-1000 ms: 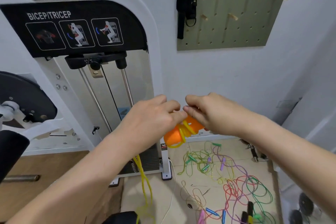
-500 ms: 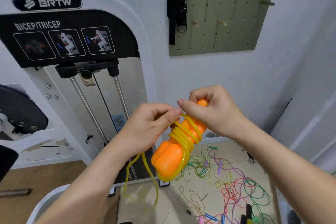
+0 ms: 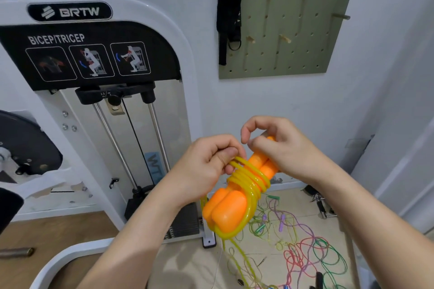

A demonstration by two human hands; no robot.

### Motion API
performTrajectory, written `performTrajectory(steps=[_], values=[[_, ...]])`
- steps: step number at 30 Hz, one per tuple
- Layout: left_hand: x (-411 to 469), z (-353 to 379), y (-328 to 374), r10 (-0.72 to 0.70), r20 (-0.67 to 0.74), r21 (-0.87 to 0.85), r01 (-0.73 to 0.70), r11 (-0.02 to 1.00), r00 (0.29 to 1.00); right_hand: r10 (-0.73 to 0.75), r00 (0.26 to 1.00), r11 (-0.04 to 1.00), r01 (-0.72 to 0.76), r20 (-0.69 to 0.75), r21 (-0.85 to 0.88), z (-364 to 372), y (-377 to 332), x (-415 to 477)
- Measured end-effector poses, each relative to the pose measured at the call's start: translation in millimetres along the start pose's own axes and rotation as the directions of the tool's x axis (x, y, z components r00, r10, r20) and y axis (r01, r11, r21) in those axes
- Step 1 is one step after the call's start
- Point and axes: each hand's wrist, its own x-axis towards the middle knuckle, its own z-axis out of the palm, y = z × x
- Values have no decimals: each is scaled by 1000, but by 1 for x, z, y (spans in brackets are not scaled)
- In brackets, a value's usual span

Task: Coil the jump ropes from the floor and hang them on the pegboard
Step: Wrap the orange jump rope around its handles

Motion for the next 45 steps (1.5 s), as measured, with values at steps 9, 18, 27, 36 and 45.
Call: performTrajectory(steps=[9,18,27,36,45], values=[[5,36,-28,-362,-8,-750,234,619,932,166,966,872,-49,-200,488,19,0,-10],[-17,75,-27,-242,-423,-406,56,912,873,509,672,747,-35,-538,664,45,33,-1],[-23,81,-26,-300,-466,-306,166,937,833,-38,573,998,-15,-819,-57,67,56,-14],[-26,66,-34,-226,-472,-309,81,948,852,324,944,813,-247,-57,527,61,60,-49],[-29,56,-51,-279,-303,138,332,933,911,368,879,814,-463,304,351,37,77,-57]])
